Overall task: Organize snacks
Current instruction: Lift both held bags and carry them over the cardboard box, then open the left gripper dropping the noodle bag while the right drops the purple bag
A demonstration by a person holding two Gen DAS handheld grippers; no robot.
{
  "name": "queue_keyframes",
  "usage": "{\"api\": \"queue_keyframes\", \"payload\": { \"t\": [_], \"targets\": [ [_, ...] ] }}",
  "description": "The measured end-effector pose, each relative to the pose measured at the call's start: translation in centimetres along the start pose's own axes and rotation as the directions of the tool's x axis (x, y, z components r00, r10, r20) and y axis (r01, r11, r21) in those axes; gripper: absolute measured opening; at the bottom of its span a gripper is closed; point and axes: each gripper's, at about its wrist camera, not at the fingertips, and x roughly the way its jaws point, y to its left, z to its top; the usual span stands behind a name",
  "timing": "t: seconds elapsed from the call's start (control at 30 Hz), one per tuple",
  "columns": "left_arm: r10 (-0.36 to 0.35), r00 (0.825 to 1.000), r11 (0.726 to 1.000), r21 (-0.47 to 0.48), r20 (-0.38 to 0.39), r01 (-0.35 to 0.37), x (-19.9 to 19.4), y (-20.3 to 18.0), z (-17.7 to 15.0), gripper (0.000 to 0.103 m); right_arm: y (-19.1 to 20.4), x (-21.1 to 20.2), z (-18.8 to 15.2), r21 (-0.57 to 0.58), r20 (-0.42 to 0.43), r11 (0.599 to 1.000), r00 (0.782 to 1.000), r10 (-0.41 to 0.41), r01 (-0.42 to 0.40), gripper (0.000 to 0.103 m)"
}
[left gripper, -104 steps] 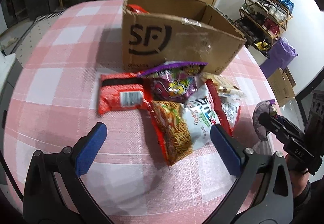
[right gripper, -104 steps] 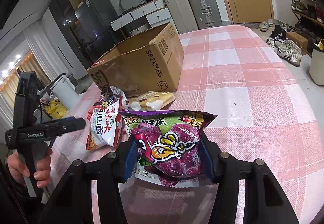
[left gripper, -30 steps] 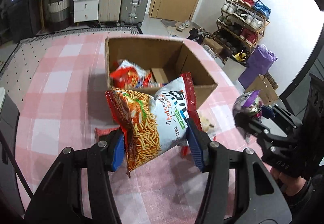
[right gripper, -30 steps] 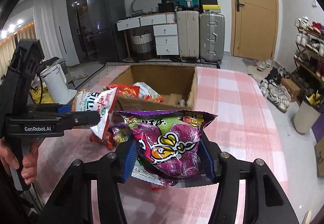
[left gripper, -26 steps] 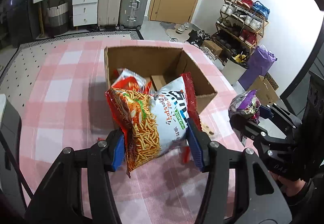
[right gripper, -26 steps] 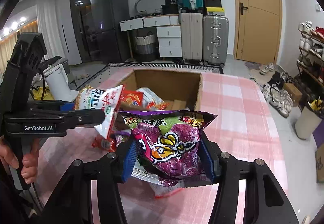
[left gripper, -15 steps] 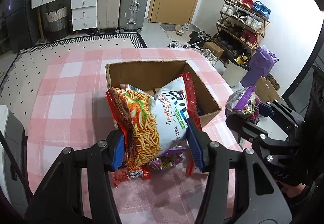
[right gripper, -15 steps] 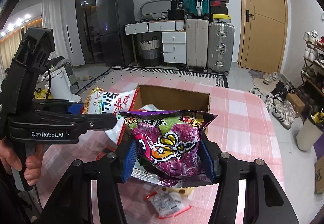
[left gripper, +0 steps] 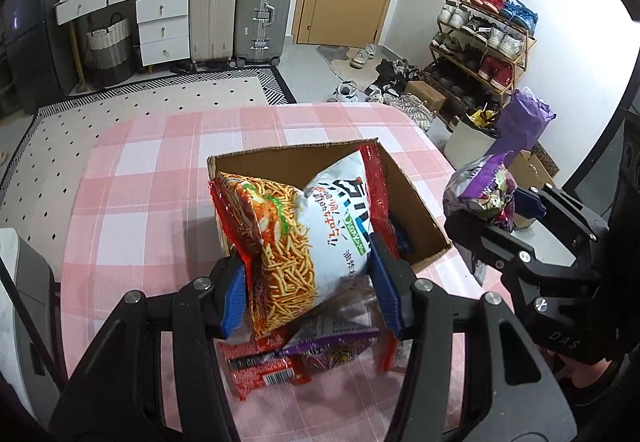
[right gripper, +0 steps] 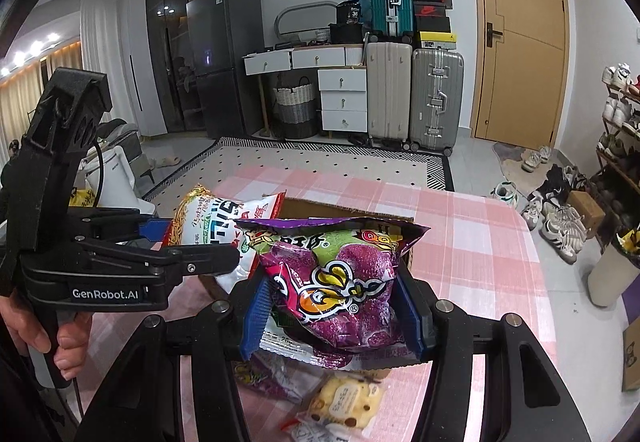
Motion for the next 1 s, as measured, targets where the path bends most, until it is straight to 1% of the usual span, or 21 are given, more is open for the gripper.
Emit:
{"api": "queue_keyframes", "payload": {
  "t": [0.17,0.33,0.5,0.67,0.83,0.93,1.0],
  "targets": [
    [-0.002,1.0,1.0,-0.017,-0.028,0.001,2.1,0.8,1.3,0.051,-0.8,1.8,0.8,0.025,-0.01,1.0,1.0,0.014,-0.014,0.056],
    [-0.002,0.998,0.999,-0.05,-0.056,-0.001,4.9,1.0,1.0,0.051,-1.9,4.1,0.8,0.064,-0.038,0.997,0.998,0.04,-0.037,0.056],
    [-0.017,0.997,0.997,-0.081,-0.081,0.011,7.4,1.5,1.0,0.051,-3.2,6.4,0.1,0.103,-0.066,0.994,0.997,0.042,-0.035,0.056],
    [-0.027,0.993,0.995,-0.099,-0.111,0.016,10.1,2.1,0.9,0.051,-3.7,8.1,-0.5,0.111,-0.088,0.993,0.995,0.039,-0.029,0.056],
    [-0.039,0.992,0.995,-0.093,-0.123,0.028,11.2,2.0,0.7,0.051,-3.7,9.3,-0.9,0.106,-0.089,0.994,0.996,0.01,0.0,0.057],
    [-0.036,0.991,0.994,-0.106,-0.131,0.022,12.2,2.2,0.7,0.052,-3.7,9.8,-1.1,0.102,-0.086,0.995,0.996,0.001,0.008,0.058],
    [-0.05,0.99,0.992,-0.125,-0.128,0.033,12.6,2.6,0.8,0.052,-3.6,9.9,-1.0,0.096,-0.081,0.995,0.997,-0.005,0.012,0.059]
  ]
}}
